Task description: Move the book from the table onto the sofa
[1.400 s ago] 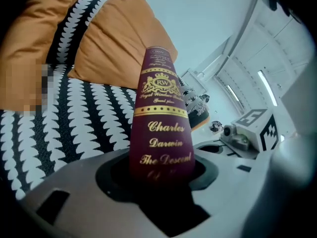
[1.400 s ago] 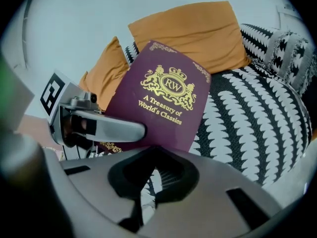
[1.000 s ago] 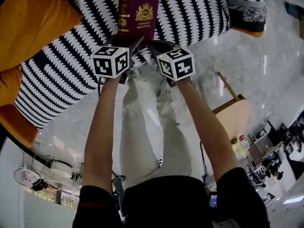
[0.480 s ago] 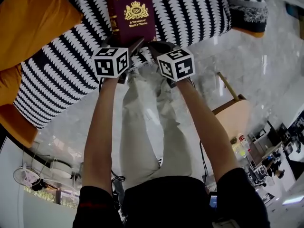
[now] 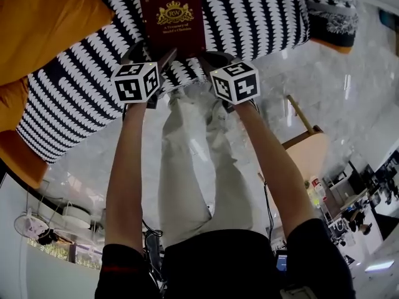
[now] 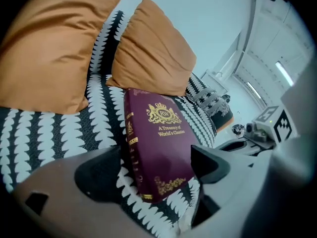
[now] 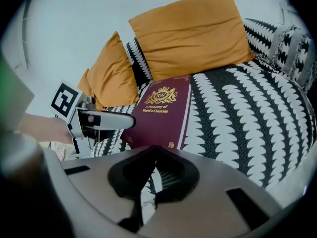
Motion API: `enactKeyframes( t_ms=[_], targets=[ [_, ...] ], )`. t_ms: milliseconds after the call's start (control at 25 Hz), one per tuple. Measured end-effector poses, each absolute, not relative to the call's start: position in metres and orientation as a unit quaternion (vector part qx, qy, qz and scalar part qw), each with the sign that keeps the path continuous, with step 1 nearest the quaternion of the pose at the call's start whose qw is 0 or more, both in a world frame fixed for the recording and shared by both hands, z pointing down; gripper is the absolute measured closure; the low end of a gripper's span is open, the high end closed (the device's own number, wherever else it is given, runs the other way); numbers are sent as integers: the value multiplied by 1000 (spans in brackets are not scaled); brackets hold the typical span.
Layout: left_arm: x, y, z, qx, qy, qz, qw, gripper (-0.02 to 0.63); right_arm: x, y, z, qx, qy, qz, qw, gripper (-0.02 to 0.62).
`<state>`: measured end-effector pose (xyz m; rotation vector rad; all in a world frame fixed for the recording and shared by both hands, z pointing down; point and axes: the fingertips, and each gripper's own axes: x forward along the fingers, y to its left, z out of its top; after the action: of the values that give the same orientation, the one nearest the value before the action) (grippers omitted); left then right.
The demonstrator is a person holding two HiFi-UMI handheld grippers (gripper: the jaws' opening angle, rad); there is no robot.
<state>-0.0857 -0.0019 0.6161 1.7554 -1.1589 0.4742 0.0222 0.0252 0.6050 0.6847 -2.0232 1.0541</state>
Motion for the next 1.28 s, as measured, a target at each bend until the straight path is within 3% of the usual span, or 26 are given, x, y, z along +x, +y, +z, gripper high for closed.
enactKeyframes(
  t_ms=[600, 840, 1040, 1280],
  targets=[
    [-92, 14, 603, 720, -457, 201, 482, 190, 21, 28, 601, 260, -793, 401, 378, 578],
    [-95, 17, 577, 716, -472, 193, 476, 303, 17, 20, 582, 261, -799, 396, 370, 578],
    [-91, 18, 558, 728, -453, 190, 479, 357, 7, 13, 561, 258, -808, 387, 362, 578],
    [-76, 28, 510, 746, -454, 184, 451, 496, 18, 21, 517, 258, -818, 376, 351, 578]
  ],
)
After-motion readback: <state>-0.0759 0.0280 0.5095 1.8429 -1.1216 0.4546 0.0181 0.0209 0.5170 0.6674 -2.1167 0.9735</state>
